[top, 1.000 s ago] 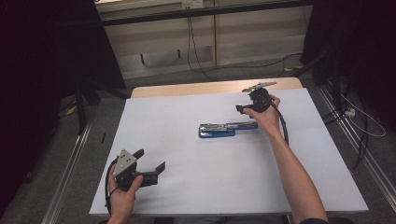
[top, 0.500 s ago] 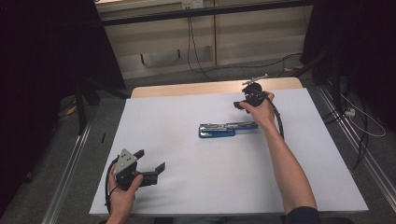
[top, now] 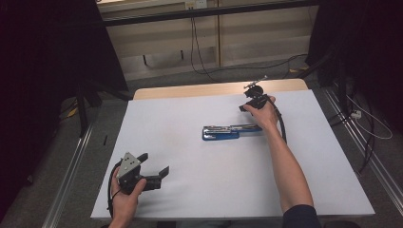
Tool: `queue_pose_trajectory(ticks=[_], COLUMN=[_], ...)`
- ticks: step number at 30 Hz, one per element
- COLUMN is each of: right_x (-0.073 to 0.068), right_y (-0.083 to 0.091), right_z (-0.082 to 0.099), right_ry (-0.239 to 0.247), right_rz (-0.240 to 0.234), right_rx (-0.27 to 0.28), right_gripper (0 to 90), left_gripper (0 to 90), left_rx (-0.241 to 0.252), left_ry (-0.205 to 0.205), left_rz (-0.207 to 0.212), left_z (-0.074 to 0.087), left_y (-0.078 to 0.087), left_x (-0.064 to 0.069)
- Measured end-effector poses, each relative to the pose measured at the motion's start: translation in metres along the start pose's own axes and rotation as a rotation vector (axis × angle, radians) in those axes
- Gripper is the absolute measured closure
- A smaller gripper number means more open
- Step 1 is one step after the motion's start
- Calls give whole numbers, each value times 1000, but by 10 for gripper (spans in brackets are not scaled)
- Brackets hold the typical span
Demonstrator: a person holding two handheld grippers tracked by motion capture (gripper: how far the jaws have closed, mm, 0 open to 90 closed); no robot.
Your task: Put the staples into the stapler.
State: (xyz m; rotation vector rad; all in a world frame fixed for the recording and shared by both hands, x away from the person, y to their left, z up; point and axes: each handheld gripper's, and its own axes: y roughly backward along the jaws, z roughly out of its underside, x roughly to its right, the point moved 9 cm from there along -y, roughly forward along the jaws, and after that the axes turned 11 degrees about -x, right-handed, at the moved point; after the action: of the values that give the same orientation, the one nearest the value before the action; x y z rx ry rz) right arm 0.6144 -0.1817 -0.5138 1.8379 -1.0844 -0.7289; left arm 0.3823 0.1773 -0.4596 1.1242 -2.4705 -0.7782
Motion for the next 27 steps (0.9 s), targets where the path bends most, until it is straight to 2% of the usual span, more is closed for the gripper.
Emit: queue_pose_trajectory(ticks=[6, 10, 14, 27], right_x=[2, 1, -2, -3], right_y=[-4, -6, -7, -6], right_z=[1, 2, 1, 2], right_ry=[20, 21, 39, 49], right_rz=[25, 21, 12, 7], right_rx=[-13, -14, -12, -7], right_gripper=[665, 689, 787, 793], left_gripper=[45, 45, 45, 45], left_rx=[-2, -5, 4, -1], left_ry=[-9, -7, -7, -10], left_rz=[3, 5, 5, 4], left_z=[0, 0, -1, 0], left_y=[0, 0, 0, 0], left_x=[1, 1, 1, 1])
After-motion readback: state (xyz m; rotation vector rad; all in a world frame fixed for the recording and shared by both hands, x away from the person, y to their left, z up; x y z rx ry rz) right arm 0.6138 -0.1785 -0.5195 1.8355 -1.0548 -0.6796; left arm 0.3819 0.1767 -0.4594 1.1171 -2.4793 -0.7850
